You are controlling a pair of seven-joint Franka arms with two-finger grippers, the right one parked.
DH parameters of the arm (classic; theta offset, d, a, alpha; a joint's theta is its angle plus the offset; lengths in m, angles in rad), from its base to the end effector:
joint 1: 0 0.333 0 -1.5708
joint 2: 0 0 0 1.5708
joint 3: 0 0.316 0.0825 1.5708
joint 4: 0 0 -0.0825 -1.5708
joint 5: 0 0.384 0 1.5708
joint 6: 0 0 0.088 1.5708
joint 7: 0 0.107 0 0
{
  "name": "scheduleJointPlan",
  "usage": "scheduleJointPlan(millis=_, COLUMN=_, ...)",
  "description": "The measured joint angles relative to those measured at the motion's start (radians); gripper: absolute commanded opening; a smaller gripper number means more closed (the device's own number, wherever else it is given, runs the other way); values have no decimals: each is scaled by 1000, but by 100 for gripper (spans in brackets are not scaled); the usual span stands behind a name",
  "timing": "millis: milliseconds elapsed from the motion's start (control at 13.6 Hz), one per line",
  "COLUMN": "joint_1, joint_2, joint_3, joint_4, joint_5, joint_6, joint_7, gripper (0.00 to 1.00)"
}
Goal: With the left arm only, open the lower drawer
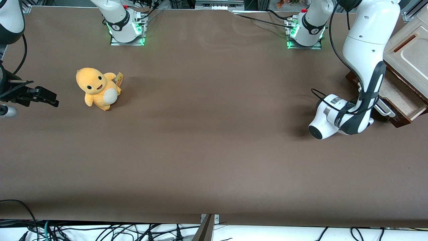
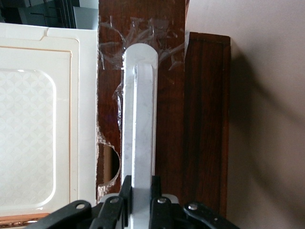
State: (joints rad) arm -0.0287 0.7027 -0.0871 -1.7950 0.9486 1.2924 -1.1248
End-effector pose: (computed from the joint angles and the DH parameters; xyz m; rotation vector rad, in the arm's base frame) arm 0.5444 0.0427 0.1701 -1.6691 -0.5242 0.3973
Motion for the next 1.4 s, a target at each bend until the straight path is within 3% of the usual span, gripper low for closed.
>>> scheduleJointPlan(millis=441, joint_1=0, joint_2=0, joint_3=0, joint_4=0, joint_5=0, joint_6=0, joint_7=0, gripper=0)
scheduleJointPlan(millis=514, joint_1=0, joint_2=0, joint_3=0, joint_4=0, joint_5=0, joint_6=0, joint_7=0, gripper=6)
scheduleJointPlan(millis=588, joint_1=0, joint_2=0, joint_3=0, joint_4=0, joint_5=0, joint_6=0, joint_7=0, gripper=30)
scheduleJointPlan(millis=661, joint_1=0, joint_2=0, joint_3=0, joint_4=0, joint_5=0, joint_6=0, joint_7=0, gripper=93)
scheduleJointPlan(millis=735, joint_1=0, joint_2=0, joint_3=0, joint_4=2, joint_5=-1, joint_6=3, joint_7=-2, gripper=100)
scheduleJointPlan(millis=1396, joint_1=0, joint_2=1, joint_3=0, joint_4=21, joint_5=-31, joint_6=3, joint_7=5, gripper=100)
